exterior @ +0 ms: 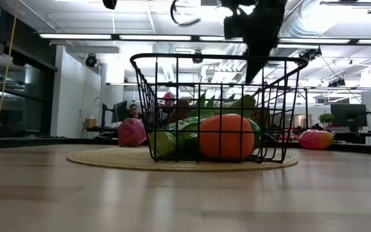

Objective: Build produce basket
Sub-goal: Put the mango into the wire basket

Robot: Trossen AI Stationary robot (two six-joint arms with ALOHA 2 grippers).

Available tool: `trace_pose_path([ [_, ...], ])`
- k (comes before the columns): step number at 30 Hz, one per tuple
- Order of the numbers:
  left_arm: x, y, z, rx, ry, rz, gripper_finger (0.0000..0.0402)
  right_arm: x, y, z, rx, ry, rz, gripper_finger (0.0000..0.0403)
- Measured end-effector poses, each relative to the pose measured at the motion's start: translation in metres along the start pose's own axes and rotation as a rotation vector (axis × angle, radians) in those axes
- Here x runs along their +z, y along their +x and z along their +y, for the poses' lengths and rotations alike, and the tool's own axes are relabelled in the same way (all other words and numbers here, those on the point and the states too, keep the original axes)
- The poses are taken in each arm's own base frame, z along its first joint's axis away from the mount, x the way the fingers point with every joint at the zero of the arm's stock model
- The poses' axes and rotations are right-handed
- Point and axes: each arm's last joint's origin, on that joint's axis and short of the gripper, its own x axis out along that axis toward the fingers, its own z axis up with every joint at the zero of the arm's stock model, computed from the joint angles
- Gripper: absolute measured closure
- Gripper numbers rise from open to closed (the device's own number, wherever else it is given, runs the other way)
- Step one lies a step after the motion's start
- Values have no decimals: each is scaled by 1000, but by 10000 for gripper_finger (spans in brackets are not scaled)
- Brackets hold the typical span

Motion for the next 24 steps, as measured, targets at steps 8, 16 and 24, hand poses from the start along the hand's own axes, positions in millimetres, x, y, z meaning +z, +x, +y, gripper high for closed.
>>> trace_pose_path([
  [8,0,0,0,0,0,0,149,4,-53,-1,2,-23,-86,147],
  [16,1,-13,3,21,-39,16,149,-45,-70,-3,68,128,-433,147],
  [24,4,-18,4,41,-80,-14,149,-69,-81,4,232,228,-1070,146],
])
